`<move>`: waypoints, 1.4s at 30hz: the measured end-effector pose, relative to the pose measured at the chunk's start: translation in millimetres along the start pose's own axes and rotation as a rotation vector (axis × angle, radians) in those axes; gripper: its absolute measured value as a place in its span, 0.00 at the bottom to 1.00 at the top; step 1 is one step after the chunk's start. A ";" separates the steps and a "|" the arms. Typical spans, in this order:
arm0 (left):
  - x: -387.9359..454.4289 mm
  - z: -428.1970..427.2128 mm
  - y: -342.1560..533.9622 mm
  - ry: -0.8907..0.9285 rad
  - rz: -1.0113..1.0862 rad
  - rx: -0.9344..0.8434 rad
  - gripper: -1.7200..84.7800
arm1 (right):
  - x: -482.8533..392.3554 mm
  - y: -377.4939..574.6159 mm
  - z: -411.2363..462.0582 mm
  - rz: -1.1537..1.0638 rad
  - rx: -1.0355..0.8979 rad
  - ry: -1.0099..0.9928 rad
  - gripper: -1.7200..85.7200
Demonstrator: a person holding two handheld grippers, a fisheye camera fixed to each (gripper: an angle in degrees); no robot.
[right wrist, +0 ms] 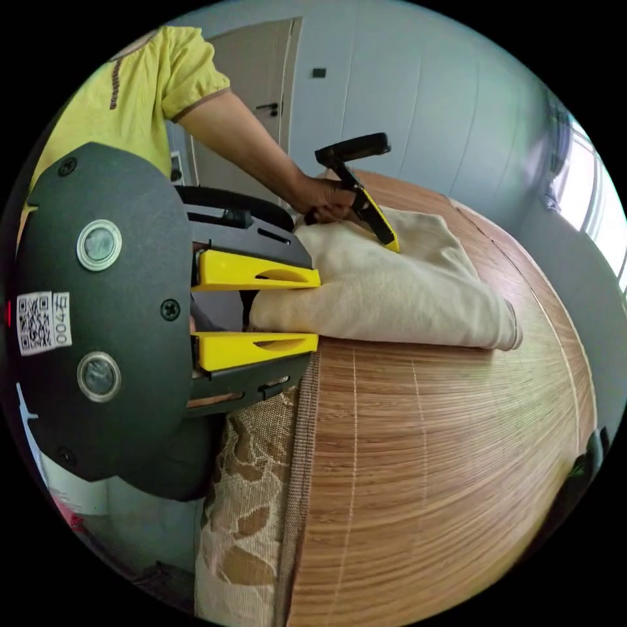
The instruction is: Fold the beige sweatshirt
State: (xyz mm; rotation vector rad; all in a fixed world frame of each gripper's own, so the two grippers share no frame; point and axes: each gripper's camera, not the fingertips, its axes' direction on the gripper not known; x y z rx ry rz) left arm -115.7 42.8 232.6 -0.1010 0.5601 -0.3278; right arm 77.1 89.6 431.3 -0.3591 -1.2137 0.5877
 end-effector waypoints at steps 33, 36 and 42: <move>-146.5 -47.5 -10.6 0.192 -0.339 0.211 0.12 | -144.6 -72.6 121.0 -0.241 0.194 0.530 0.13; -195.3 -41.7 -30.4 0.214 -0.464 0.145 0.15 | -151.3 -70.5 129.6 -0.247 0.196 0.547 0.13; -222.8 4.7 -68.9 0.289 -0.415 -0.068 0.14 | -162.8 -66.5 144.1 -0.256 0.202 0.572 0.13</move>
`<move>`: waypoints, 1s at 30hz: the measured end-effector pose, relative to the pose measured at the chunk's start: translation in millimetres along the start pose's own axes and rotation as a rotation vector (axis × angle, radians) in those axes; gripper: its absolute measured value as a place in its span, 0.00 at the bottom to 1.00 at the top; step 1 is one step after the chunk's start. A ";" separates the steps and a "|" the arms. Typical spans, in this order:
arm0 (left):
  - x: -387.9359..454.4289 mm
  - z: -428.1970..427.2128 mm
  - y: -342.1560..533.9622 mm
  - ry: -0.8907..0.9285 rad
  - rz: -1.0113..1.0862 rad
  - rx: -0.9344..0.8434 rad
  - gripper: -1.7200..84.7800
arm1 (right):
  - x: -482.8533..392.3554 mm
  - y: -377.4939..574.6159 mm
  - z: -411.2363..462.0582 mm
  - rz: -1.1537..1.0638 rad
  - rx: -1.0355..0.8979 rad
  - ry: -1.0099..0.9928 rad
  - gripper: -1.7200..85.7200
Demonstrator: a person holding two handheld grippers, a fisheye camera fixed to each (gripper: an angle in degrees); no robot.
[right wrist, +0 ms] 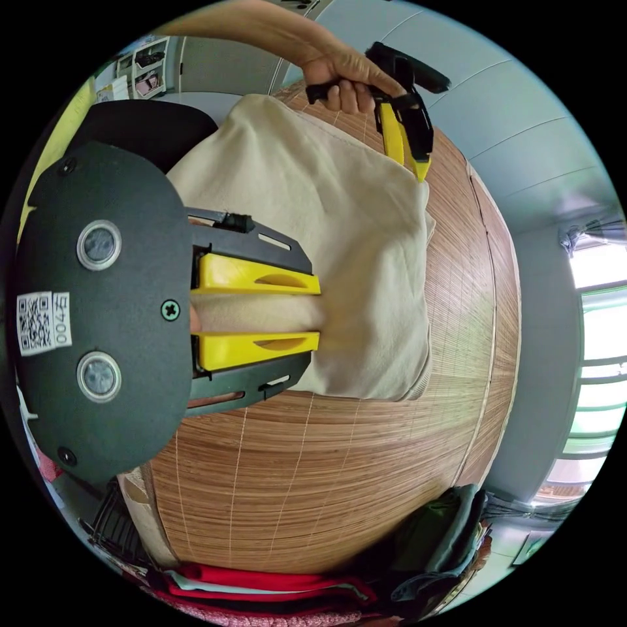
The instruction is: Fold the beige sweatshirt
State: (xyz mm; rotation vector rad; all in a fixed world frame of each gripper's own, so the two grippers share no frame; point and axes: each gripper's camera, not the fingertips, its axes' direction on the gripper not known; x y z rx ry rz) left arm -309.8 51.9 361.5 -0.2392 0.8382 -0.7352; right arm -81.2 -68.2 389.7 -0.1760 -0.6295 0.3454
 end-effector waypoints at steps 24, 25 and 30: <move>-15.4 -91.9 238.2 0.024 0.129 0.283 0.12 | -42.4 0.2 15.4 -0.011 0.009 0.038 0.12; -10.2 -85.9 252.7 0.003 0.128 0.275 0.12 | -43.5 -0.1 15.8 -0.012 0.009 0.041 0.12; 3.8 -61.8 254.8 -0.068 0.116 0.273 0.10 | -43.4 -1.7 17.0 -0.005 0.007 0.032 0.12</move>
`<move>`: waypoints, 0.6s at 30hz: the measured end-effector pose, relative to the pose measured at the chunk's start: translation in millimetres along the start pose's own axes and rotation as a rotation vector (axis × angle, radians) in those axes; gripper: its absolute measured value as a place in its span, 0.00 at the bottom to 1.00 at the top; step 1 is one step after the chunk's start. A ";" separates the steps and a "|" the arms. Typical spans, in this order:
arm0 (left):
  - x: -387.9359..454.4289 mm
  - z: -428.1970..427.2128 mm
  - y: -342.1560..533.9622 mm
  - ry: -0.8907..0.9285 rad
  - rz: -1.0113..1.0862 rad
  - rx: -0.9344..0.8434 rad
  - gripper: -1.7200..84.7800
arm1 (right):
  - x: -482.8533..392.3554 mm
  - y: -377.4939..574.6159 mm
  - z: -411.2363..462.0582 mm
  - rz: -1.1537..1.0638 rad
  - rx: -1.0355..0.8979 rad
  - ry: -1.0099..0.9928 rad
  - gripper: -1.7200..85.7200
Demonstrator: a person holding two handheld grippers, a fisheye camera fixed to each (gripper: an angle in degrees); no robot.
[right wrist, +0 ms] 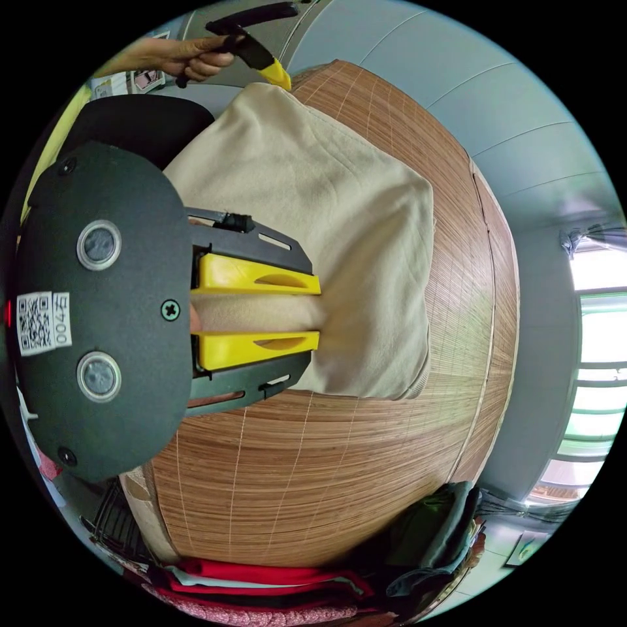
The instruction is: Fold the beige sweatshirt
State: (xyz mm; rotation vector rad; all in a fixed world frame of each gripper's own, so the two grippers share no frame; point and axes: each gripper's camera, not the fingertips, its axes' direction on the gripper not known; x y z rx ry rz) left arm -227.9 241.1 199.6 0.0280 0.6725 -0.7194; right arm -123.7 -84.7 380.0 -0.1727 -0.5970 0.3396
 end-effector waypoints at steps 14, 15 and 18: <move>50.6 -21.0 -5.2 -0.164 0.052 0.051 0.03 | 8.1 -5.2 2.1 0.009 0.001 -0.005 0.12; 59.7 -29.1 -7.2 -0.153 0.066 0.100 0.03 | 8.8 -5.4 2.1 0.009 0.001 -0.004 0.12; 103.5 -32.6 -34.7 -0.080 0.158 0.202 0.04 | 13.3 -6.7 1.8 0.010 0.001 -0.006 0.12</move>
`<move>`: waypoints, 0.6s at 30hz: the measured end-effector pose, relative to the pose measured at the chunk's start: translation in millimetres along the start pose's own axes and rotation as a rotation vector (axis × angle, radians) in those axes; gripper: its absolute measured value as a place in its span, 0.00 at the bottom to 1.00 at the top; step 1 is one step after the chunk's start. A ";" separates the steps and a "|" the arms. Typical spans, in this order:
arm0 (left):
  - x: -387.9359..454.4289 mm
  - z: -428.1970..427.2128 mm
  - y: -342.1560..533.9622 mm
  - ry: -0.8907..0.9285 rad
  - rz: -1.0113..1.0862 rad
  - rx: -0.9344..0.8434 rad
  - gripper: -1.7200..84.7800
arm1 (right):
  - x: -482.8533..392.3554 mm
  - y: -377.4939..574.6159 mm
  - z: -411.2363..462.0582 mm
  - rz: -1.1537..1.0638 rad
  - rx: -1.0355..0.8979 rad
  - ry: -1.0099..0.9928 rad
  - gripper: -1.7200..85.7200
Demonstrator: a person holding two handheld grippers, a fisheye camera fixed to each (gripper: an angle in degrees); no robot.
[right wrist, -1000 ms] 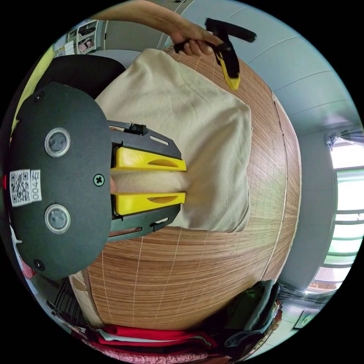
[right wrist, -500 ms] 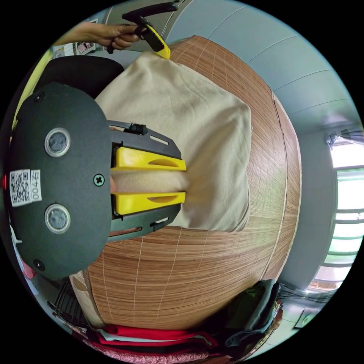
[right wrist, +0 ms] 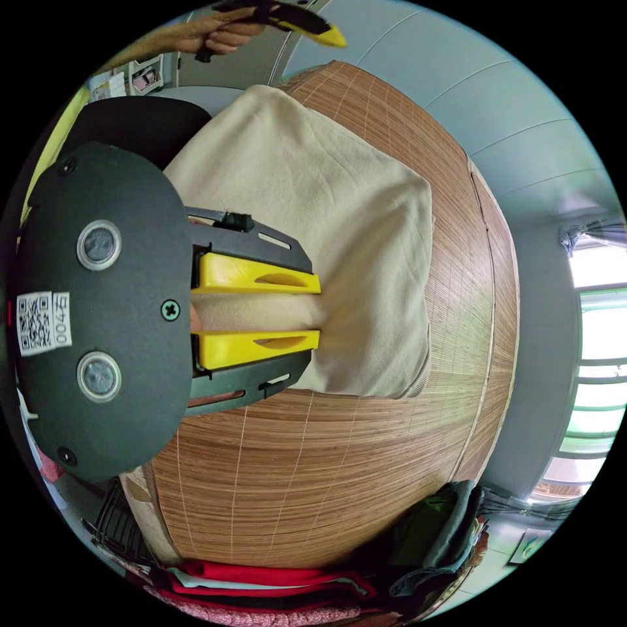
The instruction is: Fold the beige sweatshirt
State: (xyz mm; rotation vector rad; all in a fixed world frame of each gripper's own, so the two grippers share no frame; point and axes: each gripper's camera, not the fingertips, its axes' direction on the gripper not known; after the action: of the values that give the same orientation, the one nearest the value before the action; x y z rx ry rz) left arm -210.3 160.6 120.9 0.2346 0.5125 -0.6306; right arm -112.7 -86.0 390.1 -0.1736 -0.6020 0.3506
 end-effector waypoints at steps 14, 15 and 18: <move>-15.1 191.5 -43.6 -0.151 -0.081 -0.279 0.10 | 50.9 -6.7 -8.0 0.054 0.003 -0.084 0.12; -14.8 191.9 -43.7 -0.152 -0.084 -0.279 0.10 | 56.7 -6.6 -9.6 0.066 0.006 -0.107 0.12; -12.6 192.5 -44.4 -0.145 -0.085 -0.271 0.09 | 99.3 -5.9 -25.6 0.140 0.048 -0.320 0.13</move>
State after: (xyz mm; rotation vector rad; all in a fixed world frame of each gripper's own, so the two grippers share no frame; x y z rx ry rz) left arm -172.4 62.7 288.7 -0.0888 0.4636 -0.6475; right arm -20.0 -56.1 422.7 -0.1141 -0.8991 0.5340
